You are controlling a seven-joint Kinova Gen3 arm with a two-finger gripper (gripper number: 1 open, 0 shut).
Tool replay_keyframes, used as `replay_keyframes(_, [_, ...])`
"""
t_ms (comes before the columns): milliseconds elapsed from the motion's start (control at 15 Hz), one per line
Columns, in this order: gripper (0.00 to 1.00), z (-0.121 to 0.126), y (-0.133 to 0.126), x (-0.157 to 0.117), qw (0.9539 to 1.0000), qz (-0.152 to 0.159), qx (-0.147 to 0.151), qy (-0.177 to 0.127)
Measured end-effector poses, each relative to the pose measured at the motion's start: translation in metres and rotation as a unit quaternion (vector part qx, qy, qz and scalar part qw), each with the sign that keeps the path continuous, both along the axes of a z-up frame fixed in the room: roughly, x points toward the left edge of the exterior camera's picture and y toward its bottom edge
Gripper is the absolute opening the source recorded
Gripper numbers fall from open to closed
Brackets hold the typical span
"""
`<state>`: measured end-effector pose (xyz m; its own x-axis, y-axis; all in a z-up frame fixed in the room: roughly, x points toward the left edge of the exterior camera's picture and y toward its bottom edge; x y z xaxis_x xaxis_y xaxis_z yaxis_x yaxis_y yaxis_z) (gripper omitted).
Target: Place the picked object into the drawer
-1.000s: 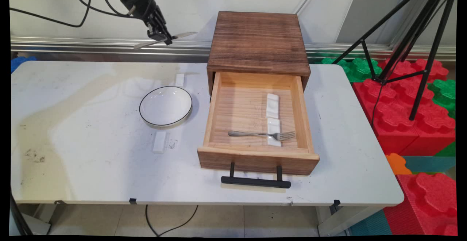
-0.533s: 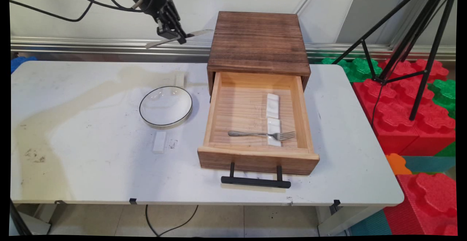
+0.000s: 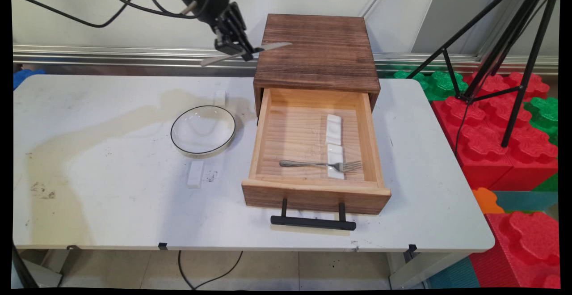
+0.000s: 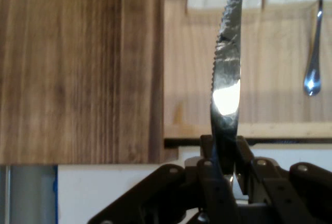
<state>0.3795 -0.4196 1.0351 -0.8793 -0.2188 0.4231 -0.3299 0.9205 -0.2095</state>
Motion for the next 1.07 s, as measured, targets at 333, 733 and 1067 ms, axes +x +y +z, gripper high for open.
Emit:
replay_keyframes(333, [0.00,-0.002,0.000,-0.045,0.9997,-0.019,-0.004,0.017])
replay_keyframes(733, [0.00,-0.013,-0.013,-0.079,0.9991,-0.028,-0.009,0.031])
replay_keyframes(1067, [0.00,-0.032,-0.027,-0.096,0.9987,-0.031,-0.006,0.040])
